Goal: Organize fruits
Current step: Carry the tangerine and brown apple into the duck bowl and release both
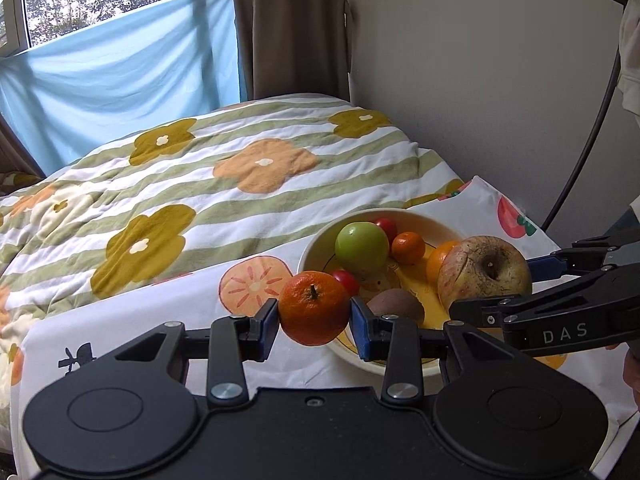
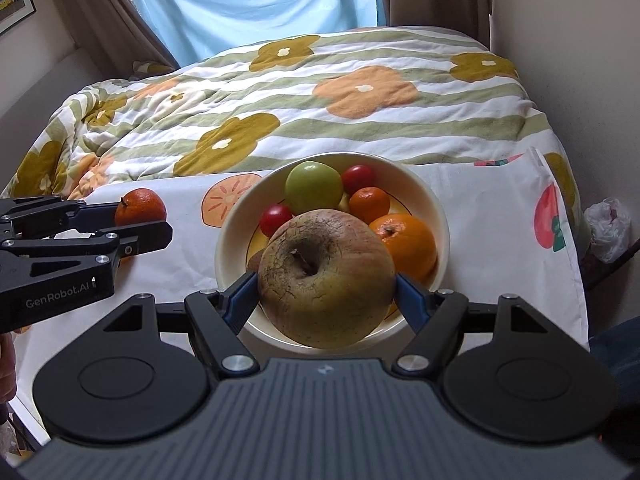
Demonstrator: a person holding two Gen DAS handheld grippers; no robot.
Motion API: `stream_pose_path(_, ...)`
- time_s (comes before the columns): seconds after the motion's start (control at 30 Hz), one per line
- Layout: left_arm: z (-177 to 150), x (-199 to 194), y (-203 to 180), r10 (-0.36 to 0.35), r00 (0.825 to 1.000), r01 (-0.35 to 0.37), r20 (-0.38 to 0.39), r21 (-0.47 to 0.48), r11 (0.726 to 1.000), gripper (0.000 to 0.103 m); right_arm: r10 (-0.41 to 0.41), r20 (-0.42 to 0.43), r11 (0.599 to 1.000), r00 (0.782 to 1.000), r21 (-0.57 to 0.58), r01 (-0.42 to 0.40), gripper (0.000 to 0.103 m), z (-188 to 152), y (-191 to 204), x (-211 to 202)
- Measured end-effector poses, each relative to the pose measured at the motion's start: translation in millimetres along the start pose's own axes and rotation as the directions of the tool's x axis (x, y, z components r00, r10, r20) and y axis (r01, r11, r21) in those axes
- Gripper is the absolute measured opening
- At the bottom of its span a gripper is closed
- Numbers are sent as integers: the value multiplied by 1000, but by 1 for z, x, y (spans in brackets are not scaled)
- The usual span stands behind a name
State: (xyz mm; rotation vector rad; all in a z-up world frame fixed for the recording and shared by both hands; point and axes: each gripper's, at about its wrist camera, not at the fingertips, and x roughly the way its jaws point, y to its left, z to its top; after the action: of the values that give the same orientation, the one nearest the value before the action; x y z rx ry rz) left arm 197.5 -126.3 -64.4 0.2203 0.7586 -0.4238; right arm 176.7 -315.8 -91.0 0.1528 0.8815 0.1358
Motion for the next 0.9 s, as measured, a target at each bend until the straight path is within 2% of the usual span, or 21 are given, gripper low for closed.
stream_pose_path(0.63, 17, 73, -8, -55, 992, 60, -110, 43, 997, 43, -26, -22, 999, 999, 46, 26, 88, -1, -12, 12)
stream_pose_path(0.7, 19, 73, -8, -58, 992, 63, -109, 42, 997, 52, -30, -20, 998, 999, 50, 31, 88, -2, -11, 12)
stream_pose_path(0.77, 21, 66, -7, -57, 996, 60, -75, 37, 998, 84, -34, -18, 998, 999, 55, 35, 88, -2, -12, 12)
stream_pose_path(0.83, 23, 58, -3, -53, 998, 54, -46, 25, 998, 89, -40, -17, 998, 999, 56, 41, 88, -2, -12, 11)
stream_pose_path(0.9, 24, 52, 2, -49, 998, 49, -39, 9, 999, 90, -44, -16, 998, 999, 54, 45, 88, -3, -11, 11)
